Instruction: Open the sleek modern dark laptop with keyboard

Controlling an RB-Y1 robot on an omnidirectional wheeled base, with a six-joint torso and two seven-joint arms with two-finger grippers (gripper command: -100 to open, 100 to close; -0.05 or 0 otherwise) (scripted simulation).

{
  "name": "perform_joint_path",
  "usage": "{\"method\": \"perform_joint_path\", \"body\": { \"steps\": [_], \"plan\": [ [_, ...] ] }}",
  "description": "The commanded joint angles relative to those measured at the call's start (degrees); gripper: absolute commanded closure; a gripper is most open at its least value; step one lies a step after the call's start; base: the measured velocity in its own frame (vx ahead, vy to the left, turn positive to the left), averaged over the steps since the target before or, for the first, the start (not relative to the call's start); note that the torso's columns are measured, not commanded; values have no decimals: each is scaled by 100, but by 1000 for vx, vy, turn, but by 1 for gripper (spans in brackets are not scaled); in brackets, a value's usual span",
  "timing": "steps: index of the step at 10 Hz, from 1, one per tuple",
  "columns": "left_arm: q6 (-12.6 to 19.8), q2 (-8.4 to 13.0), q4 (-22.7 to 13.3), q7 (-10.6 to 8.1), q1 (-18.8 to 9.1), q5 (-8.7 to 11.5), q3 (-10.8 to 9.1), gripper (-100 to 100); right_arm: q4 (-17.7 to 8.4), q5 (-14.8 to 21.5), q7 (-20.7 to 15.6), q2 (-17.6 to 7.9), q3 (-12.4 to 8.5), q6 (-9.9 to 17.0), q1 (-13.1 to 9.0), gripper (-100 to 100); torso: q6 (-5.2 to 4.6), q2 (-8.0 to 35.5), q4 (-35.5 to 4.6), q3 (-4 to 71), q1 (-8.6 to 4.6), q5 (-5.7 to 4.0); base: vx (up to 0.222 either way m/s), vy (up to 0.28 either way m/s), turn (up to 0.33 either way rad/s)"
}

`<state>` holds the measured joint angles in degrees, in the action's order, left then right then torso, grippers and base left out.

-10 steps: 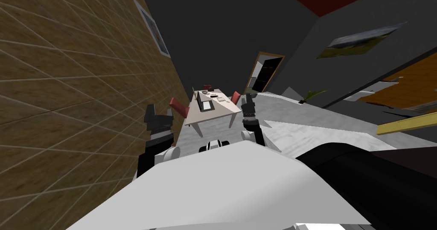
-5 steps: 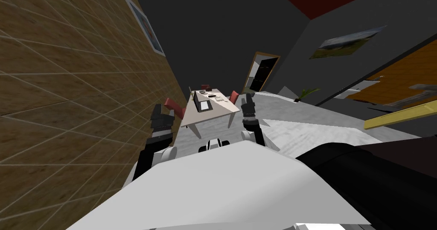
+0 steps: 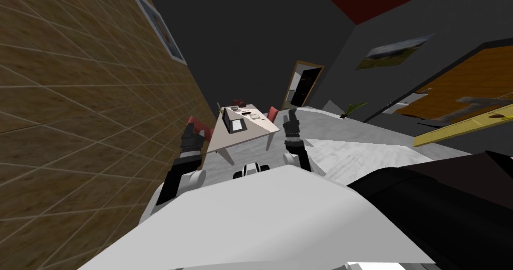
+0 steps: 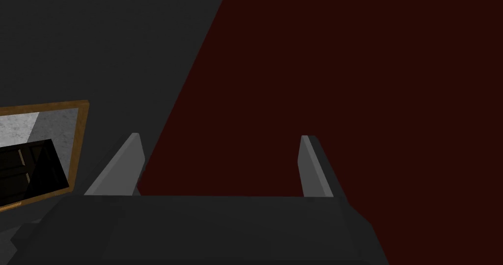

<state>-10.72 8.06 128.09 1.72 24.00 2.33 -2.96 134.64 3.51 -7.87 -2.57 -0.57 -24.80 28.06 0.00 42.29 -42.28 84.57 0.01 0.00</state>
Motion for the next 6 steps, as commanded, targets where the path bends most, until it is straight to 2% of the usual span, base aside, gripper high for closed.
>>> {"method": "perform_joint_path", "body": {
  "steps": [1,6],
  "plan": [
    [280,-6,-110,84,-97,-100,-115,-100,0,0,0,0,0,0,0,0,0,-1,0,0,0,0,48,-33,-72],
    [835,-88,-382,235,-363,-288,-376,-100,0,0,0,0,0,0,0,0,-1,-1,0,0,-4,-1,43,-31,-78]
  ]
}}
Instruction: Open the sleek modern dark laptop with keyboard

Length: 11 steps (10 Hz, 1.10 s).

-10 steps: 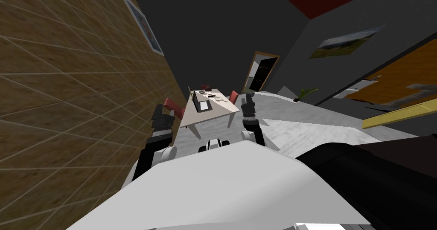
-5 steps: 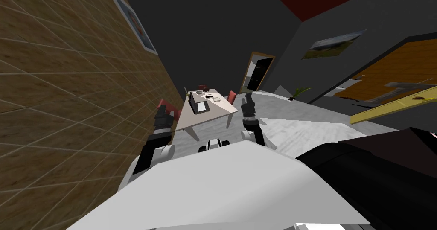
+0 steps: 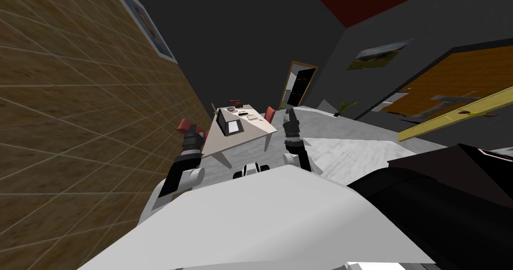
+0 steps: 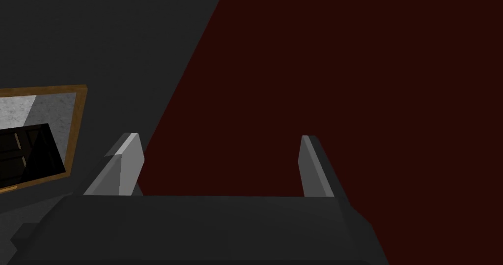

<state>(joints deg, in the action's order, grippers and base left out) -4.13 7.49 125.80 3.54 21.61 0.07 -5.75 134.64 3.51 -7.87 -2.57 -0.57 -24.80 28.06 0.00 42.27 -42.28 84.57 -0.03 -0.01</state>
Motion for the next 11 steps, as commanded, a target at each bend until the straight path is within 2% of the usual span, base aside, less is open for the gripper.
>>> {"method": "perform_joint_path", "body": {
  "steps": [1,4,7,8,9,11],
  "plan": [
    [262,-51,-196,76,-165,-92,-137,-100,0,0,0,0,0,0,0,0,0,-1,1,1,4,1,47,-25,-65],
    [523,-84,-325,147,-290,-180,-260,-100,0,0,0,0,0,0,0,0,1,4,-1,-2,4,1,42,-24,-61],
    [910,-31,-520,252,-476,-311,-442,-100,0,0,0,0,0,0,0,0,1,-3,1,2,4,1,54,-27,-90],
    [1128,24,-631,312,-581,-385,-544,-100,0,0,0,0,0,0,0,0,0,2,0,-1,2,1,58,-46,-136],
    [1128,24,-631,312,-581,-385,-544,-100,0,0,0,0,0,0,0,0,-1,-1,0,0,-2,0,49,-31,-62],
    [1356,94,-749,373,-692,-462,-651,-100,0,0,0,0,0,0,0,0,1,5,-2,-3,8,2,46,-20,-59]
  ]
}}
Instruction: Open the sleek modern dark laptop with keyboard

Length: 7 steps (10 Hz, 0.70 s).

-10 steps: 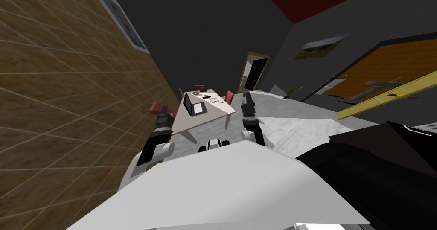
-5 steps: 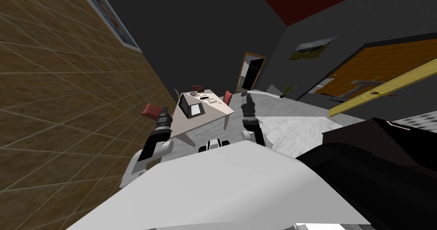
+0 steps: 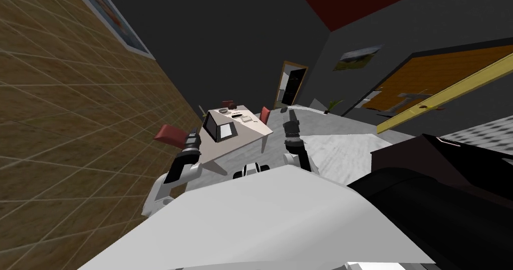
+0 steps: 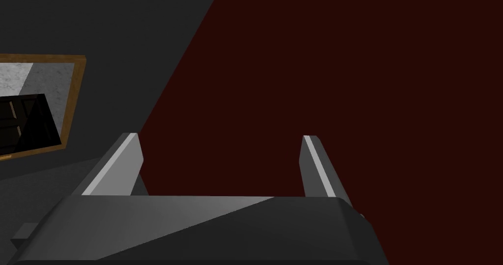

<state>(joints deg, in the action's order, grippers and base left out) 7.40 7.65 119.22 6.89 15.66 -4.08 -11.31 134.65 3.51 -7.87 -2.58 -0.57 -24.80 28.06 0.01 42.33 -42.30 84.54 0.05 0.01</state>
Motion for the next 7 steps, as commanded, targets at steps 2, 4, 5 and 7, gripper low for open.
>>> {"method": "perform_joint_path", "body": {
  "steps": [2,4,5,7],
  "plan": [
    [431,153,-209,100,-207,-124,-203,-100,0,0,0,0,0,0,0,0,-1,-5,2,3,-5,-1,53,-23,-81],
    [647,220,-322,159,-312,-198,-304,-100,0,0,0,0,0,0,0,0,-1,-4,2,3,-7,-2,49,-25,-79],
    [746,248,-373,186,-360,-231,-350,-100,0,0,0,0,0,0,0,0,0,-3,1,2,-7,-2,46,-27,-81],
    [917,296,-463,232,-442,-289,-430,-100,0,0,0,0,0,0,0,0,0,-2,1,1,-2,-1,43,-16,-50]
  ]
}}
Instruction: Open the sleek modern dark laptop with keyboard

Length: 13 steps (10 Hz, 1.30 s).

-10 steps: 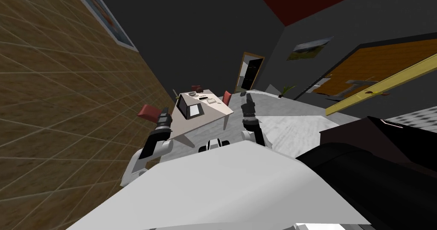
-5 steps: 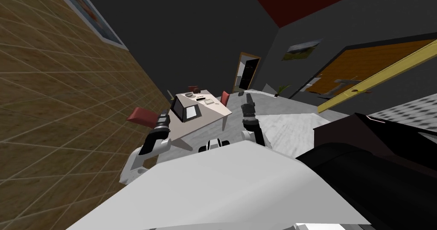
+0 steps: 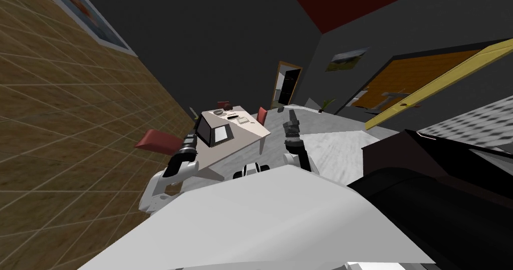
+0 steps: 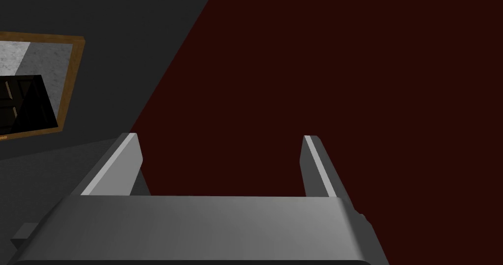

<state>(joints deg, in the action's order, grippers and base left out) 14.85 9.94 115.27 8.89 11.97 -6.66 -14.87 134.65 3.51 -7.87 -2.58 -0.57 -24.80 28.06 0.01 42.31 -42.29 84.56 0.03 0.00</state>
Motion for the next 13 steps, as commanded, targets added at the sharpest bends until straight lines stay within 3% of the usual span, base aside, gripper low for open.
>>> {"method": "perform_joint_path", "body": {
  "steps": [1,2,3,4,5,9,11,12,13],
  "plan": [
    [292,98,-132,65,-132,-72,-130,-100,0,0,0,0,0,0,0,0,0,-1,1,1,0,0,43,-18,-77],
    [208,70,-129,48,-140,-62,-97,-100,0,0,0,0,0,0,0,0,-1,-2,1,1,-3,0,19,-7,-16],
    [363,132,-215,36,-313,-73,-245,-100,0,0,0,0,0,0,0,0,1,5,-1,-3,-1,0,47,19,-129],
    [287,97,-168,48,-225,-73,-175,-100,0,0,0,0,0,0,0,0,-3,-5,1,2,6,2,30,16,-39],
    [304,100,-173,45,-236,-74,-185,100,0,0,0,0,0,0,0,0,2,0,1,1,1,1,4,3,10],
    [252,404,-141,545,50,-577,-115,100,0,0,0,1,1,0,0,0,-27,-29,24,14,-48,4,48,-118,-22],
    [226,556,-124,794,191,-828,-80,100,0,0,0,1,1,0,0,0,-30,-34,20,19,-13,9,55,-118,-43],
    [217,607,-118,877,238,-911,-69,100,0,0,0,1,1,0,0,0,-23,-36,18,20,0,12,71,-110,-26],
    [237,587,-115,803,189,-846,-105,100,0,0,0,1,1,0,0,0,-26,-36,19,20,2,13,24,-48,7]
  ]
}}
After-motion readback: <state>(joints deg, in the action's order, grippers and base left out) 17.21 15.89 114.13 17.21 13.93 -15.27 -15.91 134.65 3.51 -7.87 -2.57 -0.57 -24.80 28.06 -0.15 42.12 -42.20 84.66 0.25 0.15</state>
